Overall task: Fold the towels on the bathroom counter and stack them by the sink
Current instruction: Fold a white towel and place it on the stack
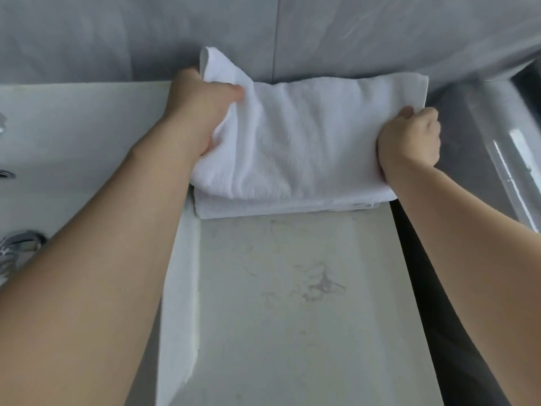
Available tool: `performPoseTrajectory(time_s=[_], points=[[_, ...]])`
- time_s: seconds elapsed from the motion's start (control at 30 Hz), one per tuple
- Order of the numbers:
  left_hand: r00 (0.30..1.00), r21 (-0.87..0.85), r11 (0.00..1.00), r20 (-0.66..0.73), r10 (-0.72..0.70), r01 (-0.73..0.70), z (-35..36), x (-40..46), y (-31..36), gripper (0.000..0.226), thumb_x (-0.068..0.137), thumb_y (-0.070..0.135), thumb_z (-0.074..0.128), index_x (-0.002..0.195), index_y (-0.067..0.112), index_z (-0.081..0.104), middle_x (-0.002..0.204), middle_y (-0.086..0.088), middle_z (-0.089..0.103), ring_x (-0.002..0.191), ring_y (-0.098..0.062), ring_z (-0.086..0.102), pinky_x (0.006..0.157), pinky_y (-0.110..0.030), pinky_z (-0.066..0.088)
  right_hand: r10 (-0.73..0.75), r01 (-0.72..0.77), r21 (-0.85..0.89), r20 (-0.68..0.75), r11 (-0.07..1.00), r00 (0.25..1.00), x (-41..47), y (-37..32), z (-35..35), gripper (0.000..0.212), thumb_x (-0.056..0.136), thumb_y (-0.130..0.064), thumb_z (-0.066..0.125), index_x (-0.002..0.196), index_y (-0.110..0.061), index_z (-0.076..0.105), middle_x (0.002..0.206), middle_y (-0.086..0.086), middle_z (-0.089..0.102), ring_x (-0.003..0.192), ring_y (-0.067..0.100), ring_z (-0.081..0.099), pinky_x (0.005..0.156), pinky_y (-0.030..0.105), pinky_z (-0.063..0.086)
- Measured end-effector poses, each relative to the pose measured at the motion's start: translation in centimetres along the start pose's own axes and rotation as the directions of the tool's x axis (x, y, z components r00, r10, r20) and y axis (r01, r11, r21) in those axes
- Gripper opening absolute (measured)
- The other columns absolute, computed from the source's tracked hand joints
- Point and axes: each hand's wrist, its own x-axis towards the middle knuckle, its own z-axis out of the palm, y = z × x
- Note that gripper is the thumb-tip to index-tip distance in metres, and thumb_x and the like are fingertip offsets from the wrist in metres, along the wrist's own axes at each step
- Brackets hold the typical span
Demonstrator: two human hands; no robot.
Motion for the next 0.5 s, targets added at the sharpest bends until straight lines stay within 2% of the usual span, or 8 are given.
performPoseTrajectory(time_s=[0.13, 0.23, 0.3, 0.33, 0.4, 0.47, 0.5], points=[[0.991, 0.26, 0.961, -0.076, 0.113, -0.09, -0.3, 0.3, -0.3, 0.039, 0.081, 0.04, 0.071, 0.114, 0.021, 0.065, 0.106, 0.009, 0.068, 0.095, -0.011, 0.066, 0.088, -0.034, 0.055, 0.011, -0.011, -0.008, 0.002, 1.0, 1.0, 0.9, 0.0, 0.1, 0.044, 0.102, -0.034, 0.023, 0.126, -0.004, 0.045, 0.136, 0.014, 0.051, 0.123, 0.036, 0.047, 0.101, 0.043, 0.035], [0.967, 0.496, 0.86, -0.139, 0.214, -0.119, -0.5, -0.6, -1.0, 0.05, 0.088, 0.048, 0.064, 0.121, 0.011, 0.059, 0.122, -0.003, 0.064, 0.111, -0.025, 0.06, 0.091, -0.034, 0.048, 0.032, -0.033, -0.035, -0.01, 0.999, 0.999, 0.8, -0.1, 0.2, 0.043, 0.103, -0.033, 0.024, 0.127, -0.003, 0.044, 0.136, 0.014, 0.05, 0.124, 0.037, 0.046, 0.102, 0.043, 0.034], [0.933, 0.6, 0.79, -0.196, 0.3, -0.128, -0.1, -1.7, -1.1, 0.05, 0.092, 0.046, 0.061, 0.122, 0.007, 0.05, 0.126, -0.01, 0.059, 0.116, -0.033, 0.054, 0.086, -0.036, 0.04, 0.034, -0.041, -0.081, -0.085, 0.996, 0.996, 0.5, -0.3, 0.4, 0.04, 0.101, -0.029, 0.029, 0.13, -0.006, 0.042, 0.139, 0.013, 0.044, 0.127, 0.036, 0.041, 0.103, 0.042, 0.03], [0.907, 0.645, 0.75, -0.216, 0.362, -0.146, 0.2, -2.3, -1.0, 0.048, 0.093, 0.042, 0.061, 0.123, 0.007, 0.047, 0.128, -0.011, 0.057, 0.117, -0.035, 0.053, 0.085, -0.037, 0.039, -0.014, 0.0, -0.102, -0.131, 0.995, 0.991, 0.3, -0.4, 0.3, 0.041, 0.098, -0.025, 0.032, 0.135, -0.009, 0.039, 0.142, 0.012, 0.038, 0.128, 0.034, 0.038, 0.104, 0.041, 0.026], [0.802, 0.808, 0.563, -0.218, 0.557, -0.171, 0.6, -3.4, -0.7, 0.046, 0.091, 0.03, 0.06, 0.128, 0.009, 0.044, 0.134, -0.013, 0.05, 0.118, -0.036, 0.051, 0.089, -0.043, 0.04, -0.272, 0.249, -0.134, -0.197, 0.959, 0.942, -0.6, -0.4, -0.2, 0.056, 0.091, -0.022, 0.039, 0.146, -0.014, 0.029, 0.146, 0.013, 0.028, 0.131, 0.031, 0.031, 0.107, 0.039, 0.019], [0.691, 0.882, 0.395, -0.118, 0.713, -0.256, 1.3, -4.4, -0.3, 0.048, 0.086, 0.022, 0.057, 0.133, 0.013, 0.046, 0.141, -0.014, 0.045, 0.122, -0.036, 0.047, 0.097, -0.045, 0.036, -0.561, 0.546, -0.132, -0.158, 0.827, 0.812, -1.4, -0.4, -0.4, 0.058, 0.092, -0.027, 0.043, 0.147, -0.016, 0.03, 0.147, 0.013, 0.03, 0.132, 0.03, 0.032, 0.108, 0.037, 0.018], [0.676, 0.873, 0.331, -0.002, 0.737, -0.359, 1.9, -4.8, -0.2, 0.048, 0.087, 0.022, 0.054, 0.134, 0.015, 0.048, 0.144, -0.013, 0.044, 0.126, -0.035, 0.045, 0.102, -0.047, 0.032, -0.648, 0.637, -0.124, -0.097, 0.761, 0.755, -1.6, -0.3, -0.3, 0.054, 0.093, -0.032, 0.043, 0.145, -0.016, 0.036, 0.145, 0.012, 0.035, 0.132, 0.031, 0.034, 0.108, 0.038, 0.02]])
